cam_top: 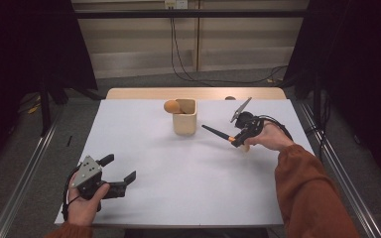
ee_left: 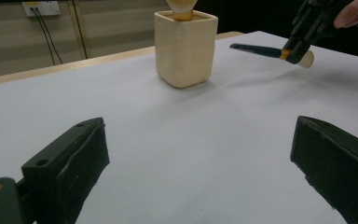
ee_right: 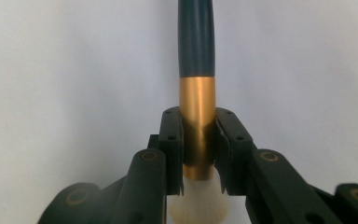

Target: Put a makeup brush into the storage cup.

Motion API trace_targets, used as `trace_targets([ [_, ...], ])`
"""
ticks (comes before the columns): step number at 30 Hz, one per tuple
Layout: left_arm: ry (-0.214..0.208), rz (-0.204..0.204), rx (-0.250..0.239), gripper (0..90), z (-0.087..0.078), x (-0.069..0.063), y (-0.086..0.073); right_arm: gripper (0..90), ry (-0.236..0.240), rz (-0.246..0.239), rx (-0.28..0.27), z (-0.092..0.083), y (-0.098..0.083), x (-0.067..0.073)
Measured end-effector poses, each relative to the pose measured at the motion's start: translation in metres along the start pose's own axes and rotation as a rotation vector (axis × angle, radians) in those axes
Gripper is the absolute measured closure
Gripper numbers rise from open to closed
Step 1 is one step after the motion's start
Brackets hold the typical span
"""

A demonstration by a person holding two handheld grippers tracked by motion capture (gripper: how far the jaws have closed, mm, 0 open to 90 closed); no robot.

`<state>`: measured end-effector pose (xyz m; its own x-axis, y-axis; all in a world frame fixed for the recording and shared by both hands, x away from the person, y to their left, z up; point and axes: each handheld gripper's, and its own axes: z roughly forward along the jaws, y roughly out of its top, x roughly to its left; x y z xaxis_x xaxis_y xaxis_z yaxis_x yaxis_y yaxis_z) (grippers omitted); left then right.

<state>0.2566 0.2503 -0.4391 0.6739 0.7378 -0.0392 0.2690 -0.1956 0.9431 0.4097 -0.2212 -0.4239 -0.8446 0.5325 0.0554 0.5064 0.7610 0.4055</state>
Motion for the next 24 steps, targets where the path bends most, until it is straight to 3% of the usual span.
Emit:
trace_targets([
  [7,0.004,-0.004,-0.011,3.9,-0.001,0.0,0.0,74.6,-0.046,0.094,-0.149,-0.004,-0.016,0.001],
  [14,0.007,-0.005,-0.012,3.9,-0.001,0.001,0.0,74.6,-0.061,0.145,-0.282,-0.011,-0.027,0.003],
  [18,0.004,0.0,-0.013,3.9,-0.001,0.0,0.001,74.6,-0.094,0.215,-0.37,-0.012,-0.033,0.004],
  [24,0.006,-0.004,-0.019,3.9,-0.002,-0.001,0.001,74.6,-0.107,0.269,-0.46,-0.011,-0.04,0.006],
])
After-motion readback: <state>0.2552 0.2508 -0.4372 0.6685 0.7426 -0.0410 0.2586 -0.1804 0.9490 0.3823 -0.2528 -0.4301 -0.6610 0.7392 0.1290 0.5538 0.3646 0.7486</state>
